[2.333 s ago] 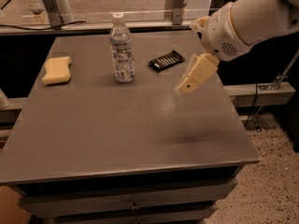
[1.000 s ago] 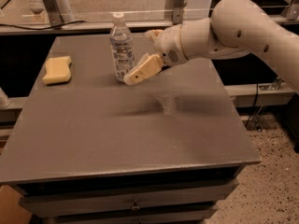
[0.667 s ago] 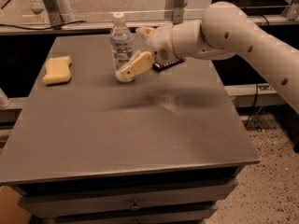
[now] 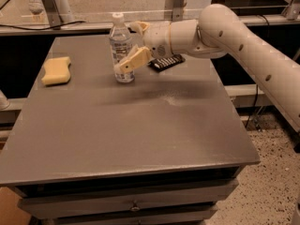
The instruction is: Knock blue plastic bottle over
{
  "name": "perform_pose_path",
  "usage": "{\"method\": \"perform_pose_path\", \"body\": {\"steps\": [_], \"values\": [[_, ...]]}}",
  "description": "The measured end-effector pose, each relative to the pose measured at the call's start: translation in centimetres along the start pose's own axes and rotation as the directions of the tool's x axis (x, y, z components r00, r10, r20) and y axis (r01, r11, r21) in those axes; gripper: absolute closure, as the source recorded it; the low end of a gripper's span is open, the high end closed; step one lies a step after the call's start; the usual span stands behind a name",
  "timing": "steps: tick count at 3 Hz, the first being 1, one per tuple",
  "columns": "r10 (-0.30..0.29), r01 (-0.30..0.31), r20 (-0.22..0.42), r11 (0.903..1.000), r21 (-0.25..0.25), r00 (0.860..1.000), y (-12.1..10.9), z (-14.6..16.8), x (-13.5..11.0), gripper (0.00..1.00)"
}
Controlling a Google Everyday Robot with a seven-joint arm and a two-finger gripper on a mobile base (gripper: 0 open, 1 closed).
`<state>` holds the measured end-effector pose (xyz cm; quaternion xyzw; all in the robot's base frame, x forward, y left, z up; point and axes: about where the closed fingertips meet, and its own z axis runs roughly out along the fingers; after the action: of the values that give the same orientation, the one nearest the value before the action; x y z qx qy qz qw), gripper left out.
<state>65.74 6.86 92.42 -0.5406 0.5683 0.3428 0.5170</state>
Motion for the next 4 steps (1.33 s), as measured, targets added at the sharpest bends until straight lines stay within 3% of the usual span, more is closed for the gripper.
{"method": "perform_pose_path", "body": {"steps": [1, 3, 4], "values": [[-0.019, 0.02, 0.014, 0.9967, -0.078, 1.0, 1.7, -0.5, -0.3, 0.0], [-0.012, 0.021, 0.038, 0.9716, -0.236, 0.999, 8.0, -3.0, -2.1, 0.0], [-0.021, 0.036, 0.057, 0.9604, -0.276, 0.998, 10.7, -5.1, -3.7, 0.0]]}}
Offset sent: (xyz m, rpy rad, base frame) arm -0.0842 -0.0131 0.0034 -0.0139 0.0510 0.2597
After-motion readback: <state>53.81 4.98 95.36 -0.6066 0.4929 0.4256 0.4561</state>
